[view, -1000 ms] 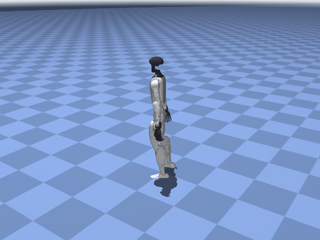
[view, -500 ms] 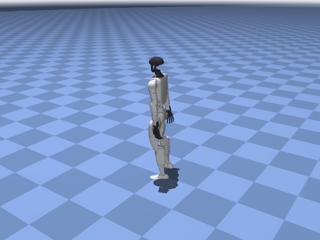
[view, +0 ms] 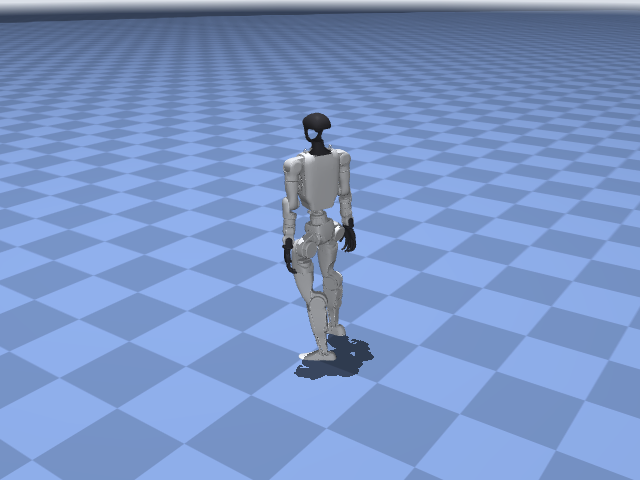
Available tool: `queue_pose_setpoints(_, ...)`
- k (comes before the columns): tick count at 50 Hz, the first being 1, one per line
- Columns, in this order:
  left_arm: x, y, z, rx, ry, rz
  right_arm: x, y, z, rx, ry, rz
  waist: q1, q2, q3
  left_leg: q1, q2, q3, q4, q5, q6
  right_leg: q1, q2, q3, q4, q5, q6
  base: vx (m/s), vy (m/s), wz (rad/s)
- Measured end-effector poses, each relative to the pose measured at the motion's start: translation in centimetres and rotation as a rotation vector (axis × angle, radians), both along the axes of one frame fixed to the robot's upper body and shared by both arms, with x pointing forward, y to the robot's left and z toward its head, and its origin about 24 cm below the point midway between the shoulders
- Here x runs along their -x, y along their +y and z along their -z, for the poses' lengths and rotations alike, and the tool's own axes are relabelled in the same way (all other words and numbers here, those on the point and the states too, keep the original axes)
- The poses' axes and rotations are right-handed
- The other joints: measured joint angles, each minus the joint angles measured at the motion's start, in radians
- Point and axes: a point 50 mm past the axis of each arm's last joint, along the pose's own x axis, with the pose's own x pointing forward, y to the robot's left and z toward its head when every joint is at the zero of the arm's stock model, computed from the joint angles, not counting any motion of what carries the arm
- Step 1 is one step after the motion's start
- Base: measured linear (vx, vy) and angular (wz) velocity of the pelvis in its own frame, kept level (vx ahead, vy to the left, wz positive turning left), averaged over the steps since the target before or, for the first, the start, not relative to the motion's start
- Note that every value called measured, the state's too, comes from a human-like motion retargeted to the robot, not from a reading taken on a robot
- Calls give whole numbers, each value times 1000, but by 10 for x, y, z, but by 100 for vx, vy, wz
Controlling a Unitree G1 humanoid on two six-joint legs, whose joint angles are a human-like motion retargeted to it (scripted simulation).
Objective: In place motions
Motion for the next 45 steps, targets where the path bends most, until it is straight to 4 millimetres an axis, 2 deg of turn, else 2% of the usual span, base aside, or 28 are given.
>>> queue_pose_setpoints(5, -22, -3, 2, 20, -80, 47, 10, -1, -1, -3, 29, 69, -2, 7, 3, -4, -1, 20, 4, 0, -3, -12, 0, 8, 1, 4, 3, 2, 3, -23)
queue_pose_setpoints(10, -32, -14, 4, 57, -104, 55, 21, -3, -1, -1, 59, 88, 22, 5, 7, -23, -13, -6, 10, 8, 1, -10, -18, -11, 3, 0, -1, 7, 17, 32)
queue_pose_setpoints(15, -30, -21, 5, 75, -98, 62, 29, -5, -3, -7, 86, 86, 58, -3, 14, -54, -35, -68, 14, 24, 13, 1, -49, -61, 5, -11, -10, 1, 28, 74)
queue_pose_setpoints(23, -11, -11, 3, 14, -35, 60, 36, -10, -4, -3, 105, 69, 144, -30, 3, -126, -76, -212, 26, 61, 37, 43, -109, -197, 2, -44, -22, -4, 19, 112)
queue_pose_setpoints(35, 6, 6, -2, -86, 12, -107, 18, -15, -3, 4, 26, 97, 227, -86, 12, -215, -141, -440, 44, 137, 40, 160, -171, -448, -17, -115, -38, 0, 9, 134)
queue_pose_setpoints(45, 12, 14, -5, -116, 43, -105, -11, -20, -4, 0, -91, 108, 270, -111, 27, -238, -172, -524, 46, 169, 26, 231, -184, -581, -37, -148, -33, 3, 4, 71)
